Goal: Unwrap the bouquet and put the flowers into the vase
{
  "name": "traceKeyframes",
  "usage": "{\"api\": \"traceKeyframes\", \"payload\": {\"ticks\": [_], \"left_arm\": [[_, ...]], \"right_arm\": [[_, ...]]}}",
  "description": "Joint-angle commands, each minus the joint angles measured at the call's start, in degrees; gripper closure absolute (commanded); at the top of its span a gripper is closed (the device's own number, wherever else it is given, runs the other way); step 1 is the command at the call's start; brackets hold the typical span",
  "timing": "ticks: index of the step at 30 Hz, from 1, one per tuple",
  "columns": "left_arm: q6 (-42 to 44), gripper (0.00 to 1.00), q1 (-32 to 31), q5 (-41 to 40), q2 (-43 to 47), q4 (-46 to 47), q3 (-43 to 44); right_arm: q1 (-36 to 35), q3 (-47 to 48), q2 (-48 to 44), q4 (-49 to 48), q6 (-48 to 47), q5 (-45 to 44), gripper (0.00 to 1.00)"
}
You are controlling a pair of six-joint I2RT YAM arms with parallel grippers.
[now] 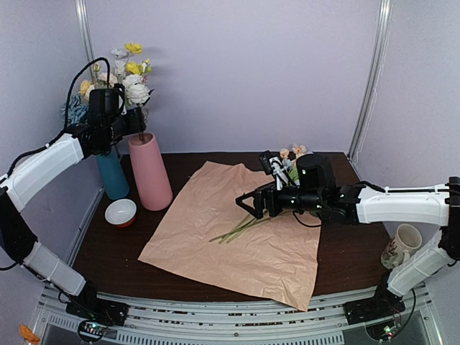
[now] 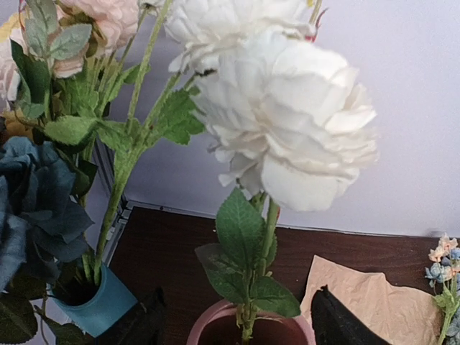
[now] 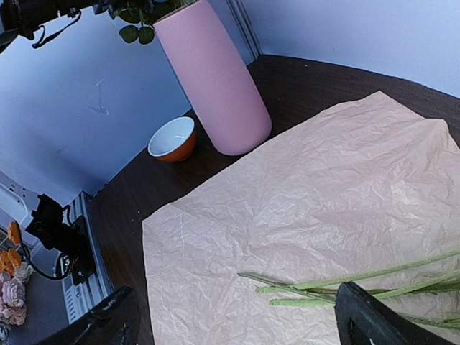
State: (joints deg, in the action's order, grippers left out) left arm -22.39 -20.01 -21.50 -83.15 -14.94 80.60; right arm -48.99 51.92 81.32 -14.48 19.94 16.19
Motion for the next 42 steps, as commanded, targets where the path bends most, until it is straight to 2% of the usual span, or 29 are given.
{"api": "traceKeyframes", "payload": {"ticks": [1,7,11,14,17,20,29,35,42], "left_arm": [[-0.07,0.24,0.41,2.99,5.72,-0.39,1.27],[1.38,0.04,0.41,10.55,13.07,-1.45,1.19],[1.92,0.02,-0.87,17.83,16.62,-1.33,-1.46],[3.23,0.02,-5.14,19.05,17.6,-1.36,-3.26],[4.56,0.02,-11.89,15.48,18.23,-1.41,-5.5],[4.9,0.02,-15.6,14.92,18.51,-1.32,-8.2],[2.78,0.04,-19.73,17.34,18.23,2.65,-20.3],[0.94,0.05,-21.41,16.95,17.53,4.77,-26.08],[0.07,0.06,-22.22,16.4,16.23,5.5,-27.99]], "right_arm": [[0.16,0.46,-1.23,2.6,1.54,-7.21,0.04],[0.45,1.16,-1.82,7.82,6.33,-21.26,0.04],[2.22,1.93,-0.01,12.26,12.18,-27.47,0.04],[5.97,3.05,3.69,13.81,17.5,-22.64,0.06],[9.14,4.22,7.63,13.28,21.08,-16.82,0.09],[11.68,5.25,11.03,11.44,23.93,-12.61,0.13],[14.75,9.58,21.11,4.38,28.85,-2.99,0.2],[15.46,12.8,26.17,3.15,30.67,-1.45,0.23],[16.19,14.23,29.59,2.96,33.01,-1.24,0.26]]}}
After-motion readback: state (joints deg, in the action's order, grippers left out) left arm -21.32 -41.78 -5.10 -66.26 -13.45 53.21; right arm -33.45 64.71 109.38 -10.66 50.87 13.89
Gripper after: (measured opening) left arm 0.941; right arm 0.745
